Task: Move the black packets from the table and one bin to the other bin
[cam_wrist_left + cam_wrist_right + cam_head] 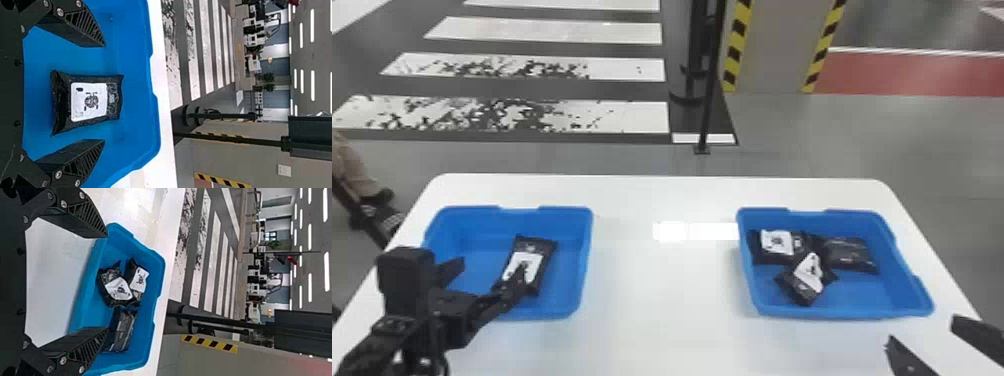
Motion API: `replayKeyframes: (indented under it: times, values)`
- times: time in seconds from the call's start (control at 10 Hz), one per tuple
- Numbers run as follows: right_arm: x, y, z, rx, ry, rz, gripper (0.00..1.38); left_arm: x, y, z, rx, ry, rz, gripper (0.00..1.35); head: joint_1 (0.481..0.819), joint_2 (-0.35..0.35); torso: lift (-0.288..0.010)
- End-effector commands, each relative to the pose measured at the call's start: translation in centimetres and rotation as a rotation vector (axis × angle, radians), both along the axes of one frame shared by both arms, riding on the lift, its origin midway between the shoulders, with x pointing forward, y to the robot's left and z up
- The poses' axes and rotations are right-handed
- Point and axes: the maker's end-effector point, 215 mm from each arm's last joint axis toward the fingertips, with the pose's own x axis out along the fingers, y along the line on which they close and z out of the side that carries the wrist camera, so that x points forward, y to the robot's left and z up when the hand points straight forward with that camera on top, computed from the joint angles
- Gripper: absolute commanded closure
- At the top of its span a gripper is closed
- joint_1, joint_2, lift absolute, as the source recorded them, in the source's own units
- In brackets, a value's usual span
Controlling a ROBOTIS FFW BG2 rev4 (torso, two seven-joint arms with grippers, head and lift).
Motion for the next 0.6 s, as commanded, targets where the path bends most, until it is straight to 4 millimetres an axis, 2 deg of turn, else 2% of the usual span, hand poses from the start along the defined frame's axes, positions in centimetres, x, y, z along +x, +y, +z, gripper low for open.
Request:
replayKeyframes:
  times: [0.0, 0.2, 0.5]
  values:
    - [-0.8, -0.7, -1.4, 0.001, 0.039, -0.014, 0.2, 0.7, -0.2, -1.5, -0.006, 0.041, -0.003, 0.17, 0.695, -0.042, -0.11]
    - [-0.8, -1.1, -2.1, -0.001, 0.049, -0.017, 0.2, 1.6, -0.8, -2.8, -0.005, 0.076, -0.014, 0.17, 0.695, -0.059, -0.11]
    - [-0.5, -1.2, -2.6, 0.01, 0.051, -0.013, 0.2, 2.7, -3.1, -4.2, -0.02, 0.164, -0.07, 0.17, 0.695, -0.081, -0.11]
